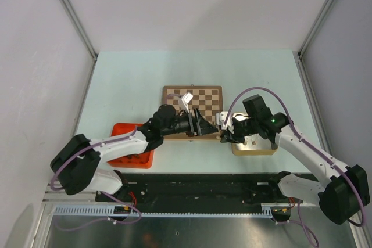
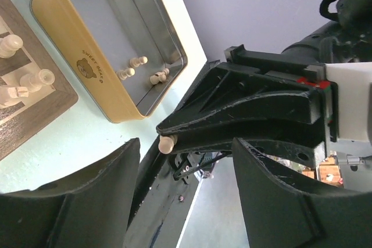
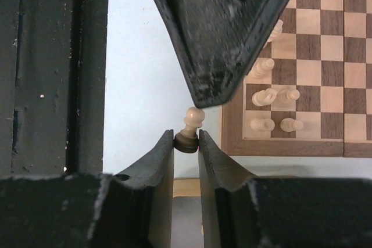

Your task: Set up the chess pieces on the board

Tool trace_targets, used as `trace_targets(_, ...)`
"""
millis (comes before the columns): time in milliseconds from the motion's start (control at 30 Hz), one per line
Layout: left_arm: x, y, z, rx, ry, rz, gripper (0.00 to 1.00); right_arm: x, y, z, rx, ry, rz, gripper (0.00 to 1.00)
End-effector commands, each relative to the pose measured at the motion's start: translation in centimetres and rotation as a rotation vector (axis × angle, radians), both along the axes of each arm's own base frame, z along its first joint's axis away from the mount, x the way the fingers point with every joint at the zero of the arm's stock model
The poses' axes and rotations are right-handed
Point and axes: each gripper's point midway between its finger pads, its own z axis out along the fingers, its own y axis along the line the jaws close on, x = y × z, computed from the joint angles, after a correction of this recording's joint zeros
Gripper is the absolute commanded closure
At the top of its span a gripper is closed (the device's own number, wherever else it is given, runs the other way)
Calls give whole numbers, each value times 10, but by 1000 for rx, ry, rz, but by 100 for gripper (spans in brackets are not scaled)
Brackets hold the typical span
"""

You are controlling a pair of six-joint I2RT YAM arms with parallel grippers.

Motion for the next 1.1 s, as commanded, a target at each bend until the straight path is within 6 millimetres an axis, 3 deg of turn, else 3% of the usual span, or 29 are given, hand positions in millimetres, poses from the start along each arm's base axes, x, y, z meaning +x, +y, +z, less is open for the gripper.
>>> trace_targets(0, 2, -16, 25, -74, -32, -30, 32, -2, 6, 16, 34, -48, 32, 99)
trace_targets(600, -12, -28, -3, -33, 11, -113, 51, 0, 5, 18, 27, -60, 21, 100)
trace_targets(1067, -12, -33, -4, -40, 15, -135, 59, -1, 5, 17, 25, -54, 22, 100)
